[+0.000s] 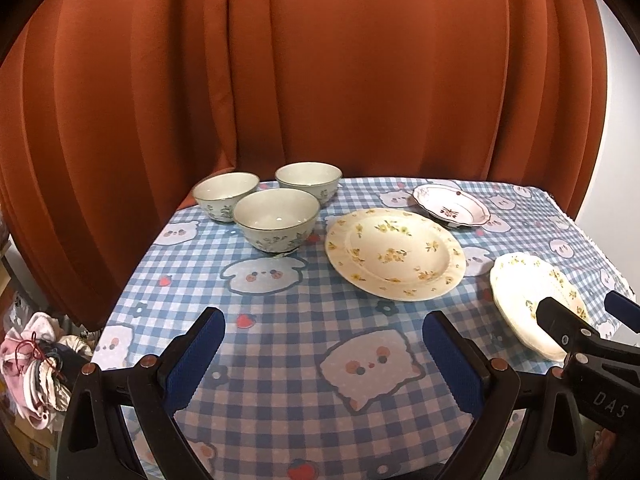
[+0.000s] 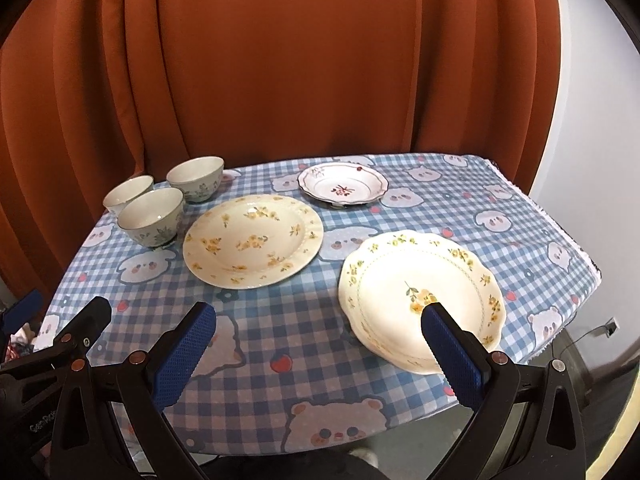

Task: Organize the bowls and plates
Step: 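Grasp the scalloped yellow-flower plate's rim with the right gripper and lift it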

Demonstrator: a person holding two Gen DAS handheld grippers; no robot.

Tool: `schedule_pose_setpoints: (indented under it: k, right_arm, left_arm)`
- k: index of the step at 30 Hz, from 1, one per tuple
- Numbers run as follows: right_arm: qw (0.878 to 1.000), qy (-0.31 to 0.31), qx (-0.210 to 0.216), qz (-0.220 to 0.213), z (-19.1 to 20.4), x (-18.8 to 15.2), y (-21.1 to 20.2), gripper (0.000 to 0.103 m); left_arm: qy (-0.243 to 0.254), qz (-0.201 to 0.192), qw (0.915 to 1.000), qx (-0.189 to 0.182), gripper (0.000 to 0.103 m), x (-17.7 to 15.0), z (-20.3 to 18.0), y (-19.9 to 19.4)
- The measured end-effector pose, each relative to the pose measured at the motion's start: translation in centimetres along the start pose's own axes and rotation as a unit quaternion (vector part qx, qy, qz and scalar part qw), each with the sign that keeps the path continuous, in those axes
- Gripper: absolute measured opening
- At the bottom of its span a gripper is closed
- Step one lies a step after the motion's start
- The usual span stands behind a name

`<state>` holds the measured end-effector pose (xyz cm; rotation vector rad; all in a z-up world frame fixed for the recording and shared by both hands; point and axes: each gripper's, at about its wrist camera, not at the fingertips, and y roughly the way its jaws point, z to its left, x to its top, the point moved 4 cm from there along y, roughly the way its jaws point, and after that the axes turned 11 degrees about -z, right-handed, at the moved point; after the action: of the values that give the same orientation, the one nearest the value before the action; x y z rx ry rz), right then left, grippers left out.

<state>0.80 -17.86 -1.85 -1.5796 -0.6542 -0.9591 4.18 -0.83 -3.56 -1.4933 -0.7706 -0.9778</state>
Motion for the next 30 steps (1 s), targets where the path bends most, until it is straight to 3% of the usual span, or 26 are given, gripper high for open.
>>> schedule_pose_setpoints:
  k: [15,30]
  right_arm:
    - [0.999,-0.012,-0.002,0.032,-8.3,1.3,5.4,0.103]
    - [0.995,-0.026,0.024,0.095,-17.6,1.4,14.3,0.097]
  left_arm:
    - [-0.011,0.047,0.9988,-0.002,0.095,0.1,-9.3,5.4]
    - [-0.015,0.129,0.9914,0.013,0.087,-2.0,-19.0,12.3]
